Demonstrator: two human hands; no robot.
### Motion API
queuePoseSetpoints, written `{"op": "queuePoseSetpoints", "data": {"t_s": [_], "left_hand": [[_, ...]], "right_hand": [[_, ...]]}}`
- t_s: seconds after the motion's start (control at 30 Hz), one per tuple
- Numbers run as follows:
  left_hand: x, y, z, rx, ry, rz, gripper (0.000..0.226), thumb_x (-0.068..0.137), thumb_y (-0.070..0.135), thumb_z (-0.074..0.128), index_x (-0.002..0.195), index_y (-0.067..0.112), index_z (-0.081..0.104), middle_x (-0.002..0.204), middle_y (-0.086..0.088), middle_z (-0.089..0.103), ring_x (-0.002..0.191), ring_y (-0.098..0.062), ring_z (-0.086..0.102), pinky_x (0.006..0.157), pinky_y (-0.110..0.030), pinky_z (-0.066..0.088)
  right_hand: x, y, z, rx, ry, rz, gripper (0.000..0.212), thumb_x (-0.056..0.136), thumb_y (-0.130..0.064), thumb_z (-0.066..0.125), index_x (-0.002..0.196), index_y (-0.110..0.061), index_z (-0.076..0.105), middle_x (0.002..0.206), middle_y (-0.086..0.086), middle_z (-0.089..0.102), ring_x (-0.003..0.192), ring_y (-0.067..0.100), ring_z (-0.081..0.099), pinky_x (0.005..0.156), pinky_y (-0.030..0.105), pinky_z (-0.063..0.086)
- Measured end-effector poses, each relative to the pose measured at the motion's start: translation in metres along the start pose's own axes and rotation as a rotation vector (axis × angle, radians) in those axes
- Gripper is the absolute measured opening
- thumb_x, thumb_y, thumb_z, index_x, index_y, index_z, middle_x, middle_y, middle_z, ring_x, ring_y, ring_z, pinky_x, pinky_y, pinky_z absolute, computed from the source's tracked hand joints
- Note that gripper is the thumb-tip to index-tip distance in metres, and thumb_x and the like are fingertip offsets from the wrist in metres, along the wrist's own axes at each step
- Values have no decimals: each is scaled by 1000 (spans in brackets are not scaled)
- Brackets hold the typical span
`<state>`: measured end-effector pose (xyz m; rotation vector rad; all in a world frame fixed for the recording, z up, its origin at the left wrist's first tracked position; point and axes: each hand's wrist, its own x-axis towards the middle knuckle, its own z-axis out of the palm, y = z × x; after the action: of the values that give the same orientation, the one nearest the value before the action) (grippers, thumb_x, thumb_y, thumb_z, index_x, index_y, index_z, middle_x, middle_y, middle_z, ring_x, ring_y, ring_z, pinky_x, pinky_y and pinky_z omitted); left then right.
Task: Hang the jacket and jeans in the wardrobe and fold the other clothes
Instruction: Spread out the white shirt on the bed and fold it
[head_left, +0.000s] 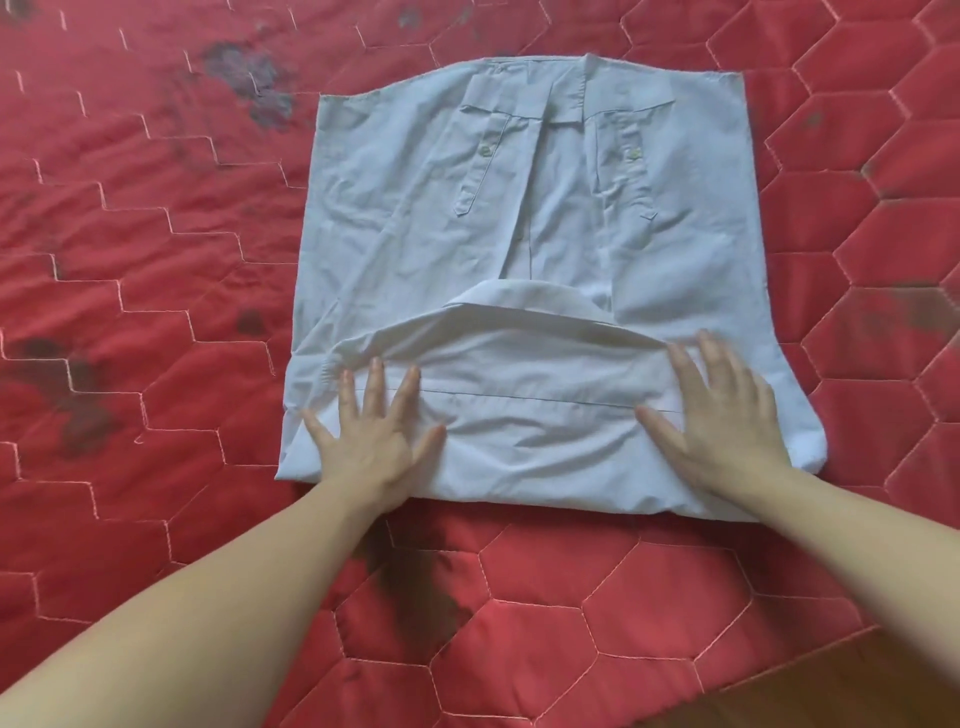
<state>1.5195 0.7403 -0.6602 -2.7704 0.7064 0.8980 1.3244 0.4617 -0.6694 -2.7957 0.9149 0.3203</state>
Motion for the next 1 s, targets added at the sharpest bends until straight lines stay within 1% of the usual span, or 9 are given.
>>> {"op": "queuePoseSetpoints", "data": {"t_s": [0.13, 0.23, 0.33, 0.5, 0.57, 0.63, 0.73, 0.87, 1.0], "left_hand": [[-7, 20, -3, 91, 60, 173, 72, 86, 73, 7, 151, 46, -8, 162, 6, -19, 149, -25, -17, 114, -60, -10], [-17, 53, 1, 79, 58, 352, 77, 78, 72, -2, 151, 48, -5, 163, 7, -15, 150, -24, -13, 115, -58, -11], [-19, 86, 5, 62, 67, 419, 74, 81, 71, 2, 150, 47, -4, 164, 6, -11, 150, -26, -13, 114, -58, -12], [-15, 125, -3, 32, 94, 498, 74, 87, 74, 23, 151, 49, -4, 163, 6, -13, 149, -27, -15, 113, -60, -11], [-11, 133, -3, 27, 72, 478, 76, 87, 75, 29, 151, 48, -4, 163, 6, -15, 149, -29, -17, 112, -64, -10], [-4, 133, -1, 38, 50, 415, 76, 88, 75, 28, 150, 48, -7, 162, 7, -19, 148, -30, -20, 111, -68, -10], [5, 132, 2, 65, 34, 358, 77, 89, 75, 27, 149, 48, -12, 161, 7, -22, 147, -30, -23, 109, -71, -8], [12, 136, 0, 58, 52, 336, 79, 87, 77, 28, 149, 48, -11, 161, 7, -23, 147, -30, -23, 108, -72, -5], [18, 138, -3, 34, 63, 306, 79, 87, 77, 26, 149, 47, -11, 160, 7, -24, 147, -30, -23, 109, -71, -6]], "right_hand": [[15, 0, -28, 464, -4, 335, 74, 81, -45, 65, 143, -16, 37, 125, 11, 53, 119, 31, 49, 98, 43, 38], [24, 1, -39, 740, -22, 522, 46, 82, -29, 68, 124, -13, 56, 104, 3, 59, 108, 25, 58, 87, 31, 42], [31, -2, -45, 764, -66, 467, 12, 85, -19, 65, 94, -16, 71, 90, 1, 68, 93, 19, 63, 74, 25, 40], [64, -11, -73, 900, 123, 332, 15, 86, -18, 70, 100, -12, 75, 89, 0, 69, 75, 0, 59, 64, 4, 41], [70, -10, -77, 958, 174, 315, 15, 85, -21, 72, 98, -15, 74, 90, 1, 69, 71, -2, 59, 69, 8, 44], [61, -2, -70, 912, 77, 370, 23, 84, -34, 73, 98, -16, 70, 90, 0, 65, 79, 7, 58, 73, 20, 45], [34, 15, -55, 748, -206, 362, 41, 83, -48, 70, 79, -7, 65, 75, -5, 60, 70, 11, 54, 63, 28, 39], [7, 30, -51, 793, -451, 335, 26, 79, -44, 75, 88, -19, 73, 82, -7, 73, 71, 7, 65, 58, 20, 46], [-2, 42, -51, 667, -624, 291, 22, 76, -38, 80, 76, -18, 69, 59, -14, 59, 51, 0, 52, 45, 13, 35]]}}
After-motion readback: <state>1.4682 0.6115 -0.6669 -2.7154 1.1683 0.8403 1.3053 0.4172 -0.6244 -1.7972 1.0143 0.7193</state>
